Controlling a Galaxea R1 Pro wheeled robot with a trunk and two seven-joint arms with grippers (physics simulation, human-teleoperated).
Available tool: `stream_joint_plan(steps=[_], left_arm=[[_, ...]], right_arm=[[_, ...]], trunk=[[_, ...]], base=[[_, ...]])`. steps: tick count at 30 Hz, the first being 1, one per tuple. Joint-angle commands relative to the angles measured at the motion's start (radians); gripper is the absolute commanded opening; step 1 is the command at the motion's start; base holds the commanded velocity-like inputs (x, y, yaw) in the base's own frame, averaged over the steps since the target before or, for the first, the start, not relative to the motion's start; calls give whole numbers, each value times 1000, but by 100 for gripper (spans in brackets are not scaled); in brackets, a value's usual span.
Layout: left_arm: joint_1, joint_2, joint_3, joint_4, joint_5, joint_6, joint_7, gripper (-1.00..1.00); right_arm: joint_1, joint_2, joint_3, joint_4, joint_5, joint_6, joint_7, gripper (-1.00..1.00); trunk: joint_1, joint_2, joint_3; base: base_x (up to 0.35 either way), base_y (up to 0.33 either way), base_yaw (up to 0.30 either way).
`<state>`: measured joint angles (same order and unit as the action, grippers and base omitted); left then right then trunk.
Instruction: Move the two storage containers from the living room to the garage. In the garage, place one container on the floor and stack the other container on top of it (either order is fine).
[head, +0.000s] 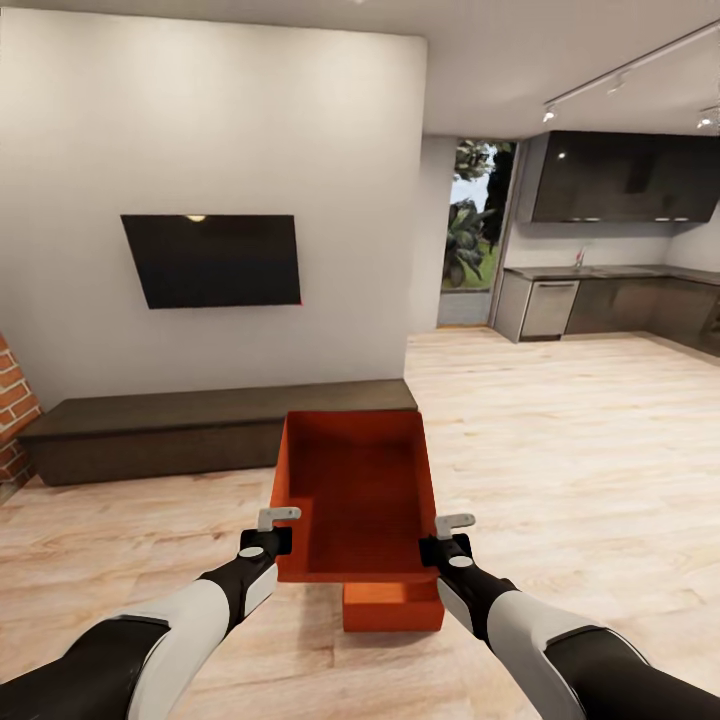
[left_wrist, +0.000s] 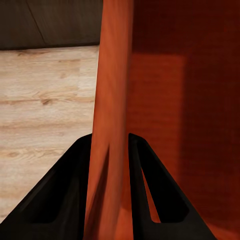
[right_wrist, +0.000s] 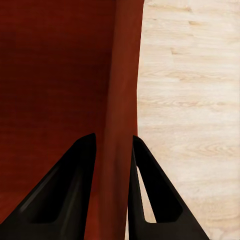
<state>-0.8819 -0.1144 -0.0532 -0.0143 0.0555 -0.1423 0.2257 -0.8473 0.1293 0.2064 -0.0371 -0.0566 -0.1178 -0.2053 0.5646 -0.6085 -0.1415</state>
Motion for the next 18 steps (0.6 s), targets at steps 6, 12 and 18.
stream_joint_plan(steps=[6, 12, 18], left_arm=[[-2, -4, 19, -3, 1, -7, 17, -100], [-2, -5, 19, -3, 1, -7, 17, -100], [-2, -4, 19, -3, 1, -7, 17, -100]], right_arm=[[-1, 4, -8, 6, -26, -6, -8, -100], [-1, 4, -8, 6, -26, -6, -7, -100], [-1, 4, -8, 6, -27, -6, -7, -100]], trunk=[[0, -1, 8], [0, -1, 17], [0, -1, 27]], base=[[0, 0, 0], [0, 0, 0], [0, 0, 0]])
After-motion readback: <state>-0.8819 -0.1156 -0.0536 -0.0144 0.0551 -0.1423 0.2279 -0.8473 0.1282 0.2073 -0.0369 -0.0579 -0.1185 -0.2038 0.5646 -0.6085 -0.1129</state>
